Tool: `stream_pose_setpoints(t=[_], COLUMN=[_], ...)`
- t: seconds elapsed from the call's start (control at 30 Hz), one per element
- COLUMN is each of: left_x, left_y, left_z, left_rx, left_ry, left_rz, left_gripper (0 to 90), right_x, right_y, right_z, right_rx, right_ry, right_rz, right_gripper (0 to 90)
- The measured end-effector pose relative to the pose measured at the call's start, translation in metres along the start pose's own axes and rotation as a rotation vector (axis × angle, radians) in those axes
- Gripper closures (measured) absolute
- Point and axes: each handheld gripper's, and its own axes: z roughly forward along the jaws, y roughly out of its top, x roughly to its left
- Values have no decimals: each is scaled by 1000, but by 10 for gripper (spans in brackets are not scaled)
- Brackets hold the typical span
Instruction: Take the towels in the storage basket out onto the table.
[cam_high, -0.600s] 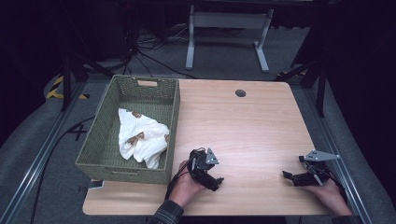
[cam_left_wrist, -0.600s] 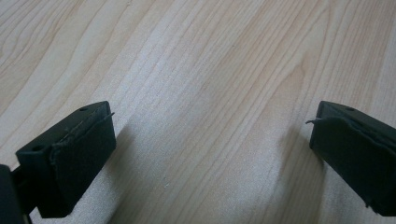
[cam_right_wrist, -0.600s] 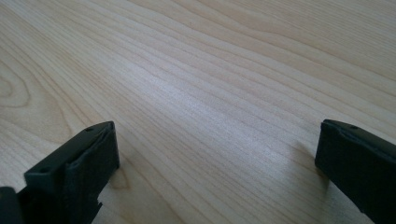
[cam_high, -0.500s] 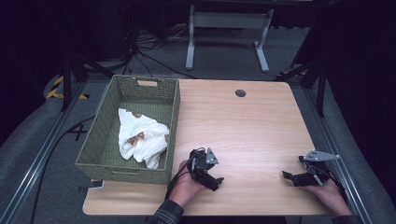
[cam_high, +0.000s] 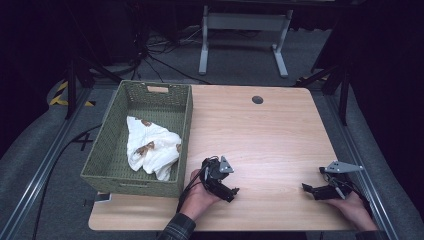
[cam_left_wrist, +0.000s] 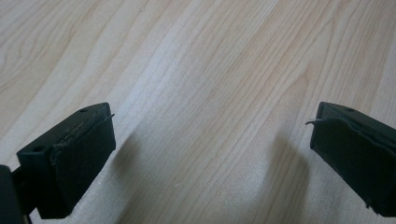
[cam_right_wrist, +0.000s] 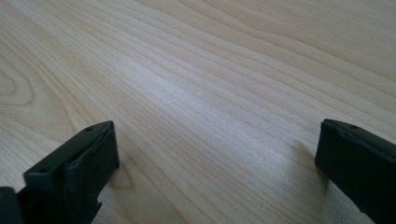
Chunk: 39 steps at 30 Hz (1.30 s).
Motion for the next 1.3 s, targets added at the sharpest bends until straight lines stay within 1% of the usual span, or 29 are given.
stream_pose_setpoints(t=[0.07,0.17,0.2,0.23,0.3,0.4,0.43,0.47,0.5,0.67,0.77,0.8,0.9,0.93,0.97,1.0,1.03,1.1,1.13,1.2,1.3], left_x=[0,0,0,-1,0,2,2,3,3,5,6,7,8,9,9,10,11,12,13,13,14], left_y=[1,3,4,4,6,9,10,11,11,15,17,18,21,22,24,25,26,27,29,30,32], left_z=[-2,-6,-6,-8,-10,-13,-14,-15,-16,-20,-21,-22,-25,-25,-27,-29,-31,-32,-34,-35,-38], left_rx=[8,3,-10,-5,-10,-17,-20,-16,-22,-26,-23,-28,-20,-27,-29,-30,-33,-32,-33,-34,-31], left_ry=[0,2,4,6,10,12,15,17,16,28,27,25,23,22,22,25,27,28,33,33,34], left_rz=[3,8,7,1,13,14,7,12,5,9,7,14,-1,13,4,17,8,6,14,10,15], left_gripper=[5,5,5,5,5,5,5,6,5,6,6,6,6,6,6,6,6,7,7,7,8], right_x=[0,0,0,0,0,0,1,0,0,1,1,1,1,1,1,1,1,1,1,1,1], right_y=[0,0,0,0,0,0,0,0,0,1,1,1,1,1,1,1,1,1,1,1,1], right_z=[0,0,0,0,0,0,0,0,0,1,1,1,1,1,1,1,1,1,1,1,1], right_rx=[1,0,0,0,-1,-1,0,2,3,2,3,2,2,1,1,2,2,2,1,1,1], right_ry=[-1,-1,1,0,2,2,2,2,4,5,5,5,4,4,4,4,4,4,4,4,4], right_rz=[0,-2,0,-2,1,1,0,-7,-8,-11,-10,-10,-10,-11,-11,-11,-10,-11,-11,-11,-10], right_gripper=[0,0,0,0,0,0,0,0,0,0,0,0,0,0,0,0,0,0,0,0,0])
